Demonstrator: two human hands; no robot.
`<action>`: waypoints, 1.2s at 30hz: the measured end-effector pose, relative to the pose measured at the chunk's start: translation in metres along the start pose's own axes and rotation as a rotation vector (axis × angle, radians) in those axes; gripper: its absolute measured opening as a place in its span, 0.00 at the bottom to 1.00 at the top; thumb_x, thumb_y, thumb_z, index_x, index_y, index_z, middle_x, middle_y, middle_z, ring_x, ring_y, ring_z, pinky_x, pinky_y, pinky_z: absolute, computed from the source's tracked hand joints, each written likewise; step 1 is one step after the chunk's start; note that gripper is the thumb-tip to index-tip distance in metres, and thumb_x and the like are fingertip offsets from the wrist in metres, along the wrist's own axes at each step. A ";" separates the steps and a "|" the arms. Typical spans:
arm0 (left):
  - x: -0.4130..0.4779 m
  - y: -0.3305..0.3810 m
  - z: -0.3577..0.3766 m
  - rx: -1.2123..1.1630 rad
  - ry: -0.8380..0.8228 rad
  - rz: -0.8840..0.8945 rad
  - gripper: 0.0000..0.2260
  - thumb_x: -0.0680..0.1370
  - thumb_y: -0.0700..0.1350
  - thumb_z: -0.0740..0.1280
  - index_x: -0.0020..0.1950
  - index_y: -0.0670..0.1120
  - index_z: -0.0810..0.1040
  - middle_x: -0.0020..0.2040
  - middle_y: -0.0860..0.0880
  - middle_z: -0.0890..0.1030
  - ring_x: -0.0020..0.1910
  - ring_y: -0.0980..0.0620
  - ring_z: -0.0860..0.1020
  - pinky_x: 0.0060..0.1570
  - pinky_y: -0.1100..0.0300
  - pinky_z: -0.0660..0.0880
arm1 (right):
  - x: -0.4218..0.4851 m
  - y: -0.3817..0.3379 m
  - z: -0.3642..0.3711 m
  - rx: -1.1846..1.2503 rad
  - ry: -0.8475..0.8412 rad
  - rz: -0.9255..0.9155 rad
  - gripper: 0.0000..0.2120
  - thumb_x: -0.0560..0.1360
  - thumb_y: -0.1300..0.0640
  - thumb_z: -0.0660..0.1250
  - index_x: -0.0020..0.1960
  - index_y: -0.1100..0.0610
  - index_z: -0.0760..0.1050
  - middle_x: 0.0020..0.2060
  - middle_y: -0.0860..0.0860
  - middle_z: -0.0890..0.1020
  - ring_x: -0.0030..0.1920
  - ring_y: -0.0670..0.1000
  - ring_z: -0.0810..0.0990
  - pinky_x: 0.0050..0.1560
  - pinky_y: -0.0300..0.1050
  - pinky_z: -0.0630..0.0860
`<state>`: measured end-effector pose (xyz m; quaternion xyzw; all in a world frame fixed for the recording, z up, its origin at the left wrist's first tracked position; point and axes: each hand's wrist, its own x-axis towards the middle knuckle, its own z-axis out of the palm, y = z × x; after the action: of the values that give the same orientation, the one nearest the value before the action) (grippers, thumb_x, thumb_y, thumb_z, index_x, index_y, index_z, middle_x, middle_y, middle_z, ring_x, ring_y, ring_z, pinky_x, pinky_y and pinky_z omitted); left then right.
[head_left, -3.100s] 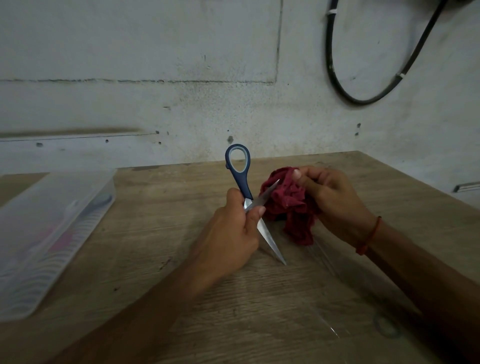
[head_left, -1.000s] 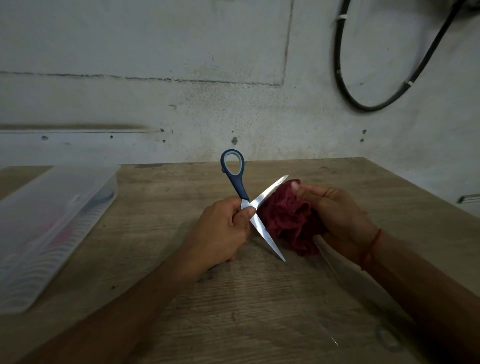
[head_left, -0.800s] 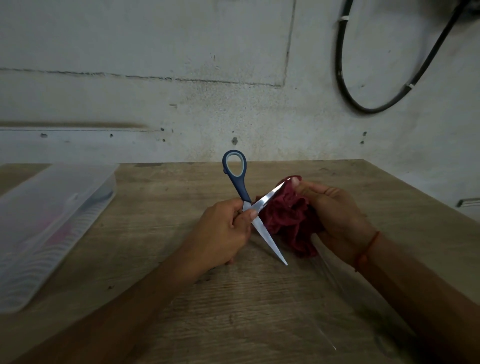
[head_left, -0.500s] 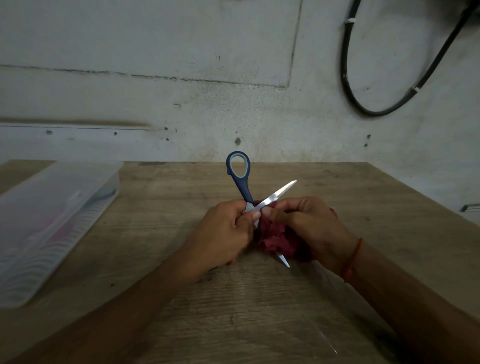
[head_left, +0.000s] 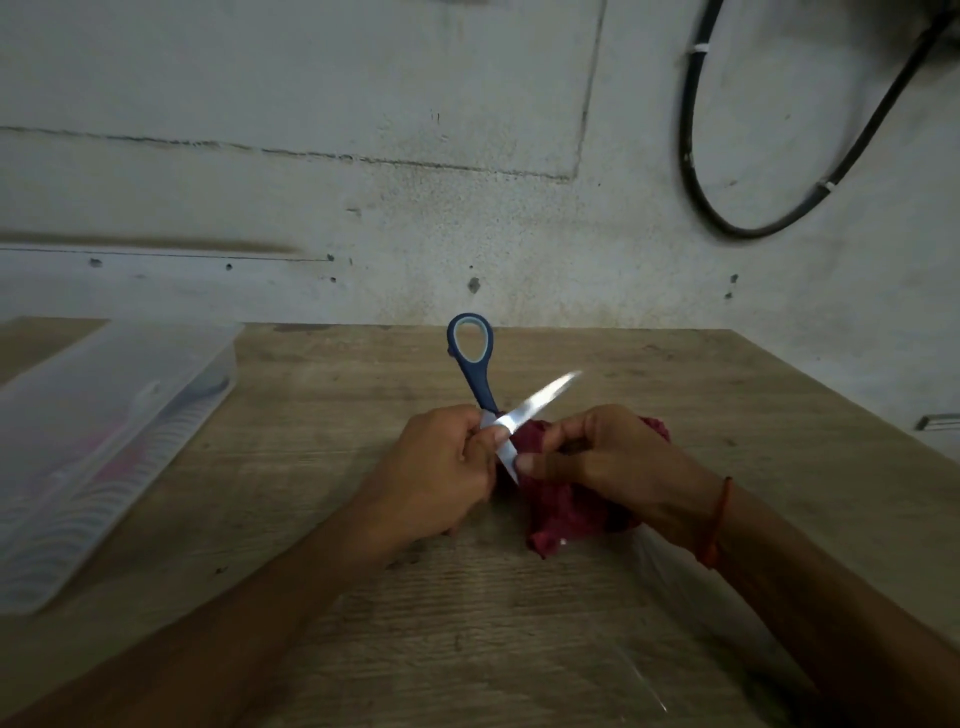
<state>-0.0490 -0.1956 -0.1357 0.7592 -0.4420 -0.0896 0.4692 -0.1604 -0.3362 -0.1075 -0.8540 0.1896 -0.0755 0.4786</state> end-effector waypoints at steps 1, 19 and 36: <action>0.002 -0.003 -0.003 -0.017 0.052 -0.011 0.13 0.84 0.47 0.60 0.39 0.54 0.75 0.28 0.53 0.76 0.20 0.58 0.72 0.23 0.61 0.70 | -0.001 0.000 0.002 -0.105 -0.022 -0.026 0.03 0.70 0.56 0.75 0.40 0.55 0.85 0.35 0.49 0.86 0.36 0.41 0.82 0.38 0.30 0.76; 0.008 -0.012 -0.016 -0.074 0.084 0.059 0.11 0.83 0.46 0.61 0.42 0.50 0.75 0.29 0.49 0.81 0.18 0.57 0.72 0.22 0.62 0.69 | 0.005 0.005 0.018 0.134 0.133 -0.228 0.08 0.76 0.57 0.67 0.52 0.52 0.83 0.42 0.45 0.87 0.44 0.42 0.85 0.45 0.32 0.79; 0.005 -0.011 -0.013 0.069 0.051 0.042 0.13 0.82 0.47 0.64 0.42 0.41 0.79 0.29 0.50 0.79 0.20 0.63 0.72 0.25 0.69 0.67 | 0.012 0.012 0.017 -0.237 0.124 -0.163 0.04 0.73 0.57 0.72 0.46 0.53 0.85 0.37 0.52 0.87 0.39 0.55 0.84 0.43 0.51 0.81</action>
<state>-0.0325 -0.1896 -0.1364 0.7675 -0.4484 -0.0452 0.4558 -0.1472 -0.3334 -0.1267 -0.9108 0.1562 -0.1437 0.3542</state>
